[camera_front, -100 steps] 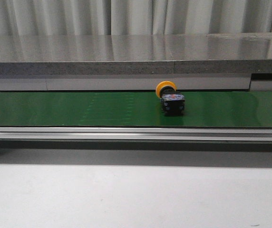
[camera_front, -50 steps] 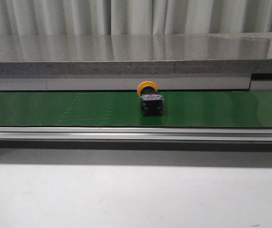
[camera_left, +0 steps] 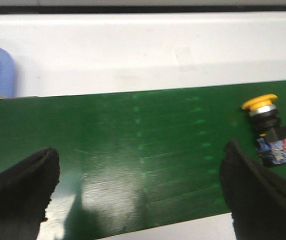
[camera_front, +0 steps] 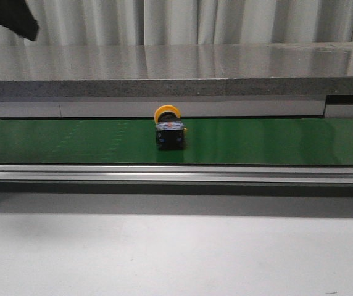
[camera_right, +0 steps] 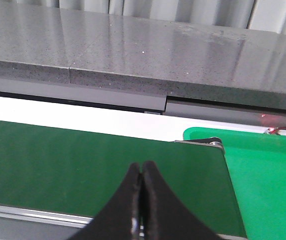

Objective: Move button from right to left
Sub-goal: 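Lower the open left gripper over the button and close on it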

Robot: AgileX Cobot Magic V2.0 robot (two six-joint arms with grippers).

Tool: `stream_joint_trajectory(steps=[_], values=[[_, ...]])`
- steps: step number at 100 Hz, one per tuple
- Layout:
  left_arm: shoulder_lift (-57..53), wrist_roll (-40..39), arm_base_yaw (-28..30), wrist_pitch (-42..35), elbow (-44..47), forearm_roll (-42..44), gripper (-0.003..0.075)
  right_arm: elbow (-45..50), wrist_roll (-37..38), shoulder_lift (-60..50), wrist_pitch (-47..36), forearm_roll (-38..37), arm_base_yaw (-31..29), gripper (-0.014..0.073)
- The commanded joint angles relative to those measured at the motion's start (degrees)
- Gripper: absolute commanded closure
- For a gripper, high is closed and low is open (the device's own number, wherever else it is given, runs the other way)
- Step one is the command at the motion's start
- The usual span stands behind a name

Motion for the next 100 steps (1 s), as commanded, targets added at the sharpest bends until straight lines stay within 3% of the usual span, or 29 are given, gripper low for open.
stream_joint_trajectory(steps=[1, 32, 58, 100], values=[[2.27, -0.66, -2.59, 1.16, -5.78, -1.66, 0.0104, -1.57, 0.01, 0.18, -4.55, -0.39, 0.05, 0.0661], [12.92, -8.41, -9.85, 9.83, -16.68, -2.19, 0.0104, -1.57, 0.01, 0.18, -4.55, -0.39, 0.05, 0.0661], [19.75, -16.74, -14.49, 13.05, -22.19, 5.44, 0.0104, -1.57, 0.01, 0.18, -4.55, -0.39, 0.05, 0.0661], [25.05, -23.87, -14.93, 14.32, -24.17, 13.77, 0.0104, -1.57, 0.01, 0.18, -4.55, -0.39, 0.05, 0.0661]])
